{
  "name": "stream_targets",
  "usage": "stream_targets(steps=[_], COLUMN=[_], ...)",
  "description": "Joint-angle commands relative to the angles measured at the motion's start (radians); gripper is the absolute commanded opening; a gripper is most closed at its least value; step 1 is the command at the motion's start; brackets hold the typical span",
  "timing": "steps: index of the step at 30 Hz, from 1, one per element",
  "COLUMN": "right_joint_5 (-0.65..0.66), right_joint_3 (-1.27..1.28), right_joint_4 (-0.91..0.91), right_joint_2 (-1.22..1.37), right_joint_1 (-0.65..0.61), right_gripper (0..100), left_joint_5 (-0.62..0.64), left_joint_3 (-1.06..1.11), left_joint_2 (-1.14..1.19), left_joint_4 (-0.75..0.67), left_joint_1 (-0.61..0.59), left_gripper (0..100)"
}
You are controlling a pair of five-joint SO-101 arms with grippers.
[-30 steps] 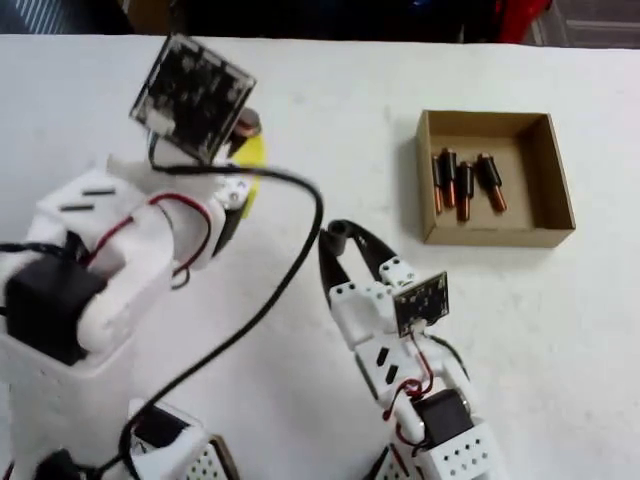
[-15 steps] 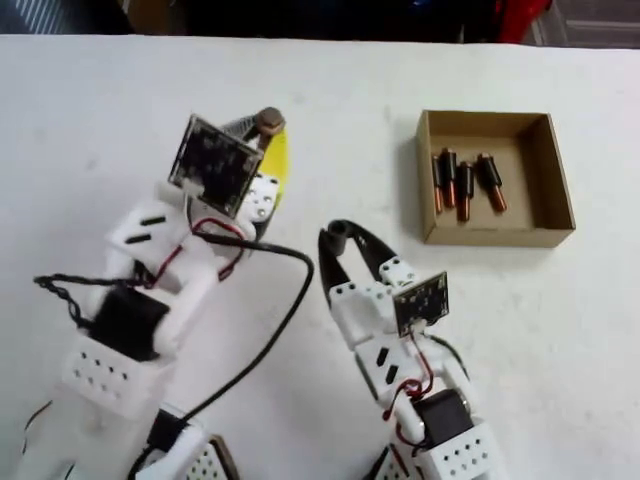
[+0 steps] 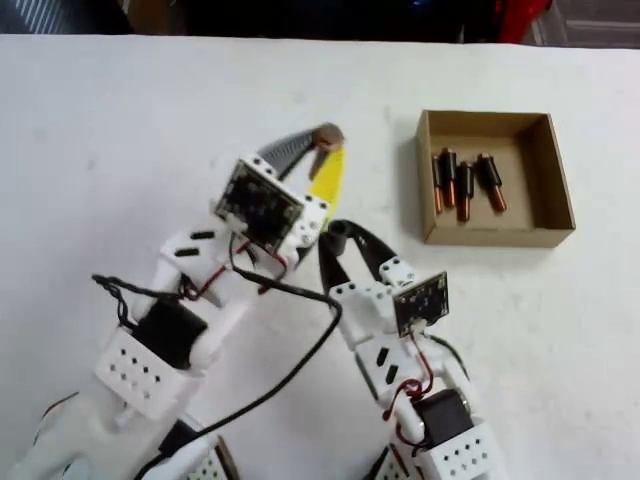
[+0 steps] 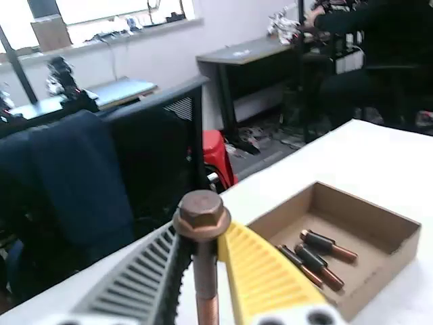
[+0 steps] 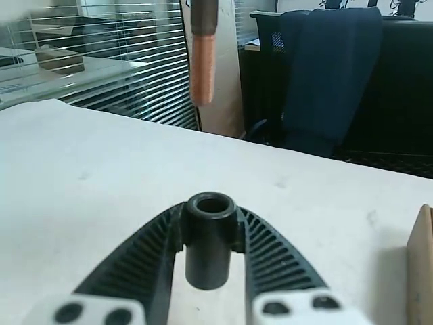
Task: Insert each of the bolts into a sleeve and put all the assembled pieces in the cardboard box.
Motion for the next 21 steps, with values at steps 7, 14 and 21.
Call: stream_targets(steps=[7,14,21], right_joint_5=[-0.008,-0.008,-0.008], right_joint_3=[0.006,0.006,0.006], right_joint_4=[0.001,0.001,0.001], right_joint_2=[-0.010,-0.010,-0.010], right_joint_1=[0.002,0.002,0.002], right_gripper=[1.8,1.8,1.8], left_joint_5=[0.095,0.213,0.267], left_joint_3=[0.008,0.132,0.216], left_joint_2=[-0.102,-0.185,-0.223], left_joint_4=[0.049,-0.049,-0.164], left_joint_1=[0.041,0.039,0.041], left_gripper=[2,2,2])
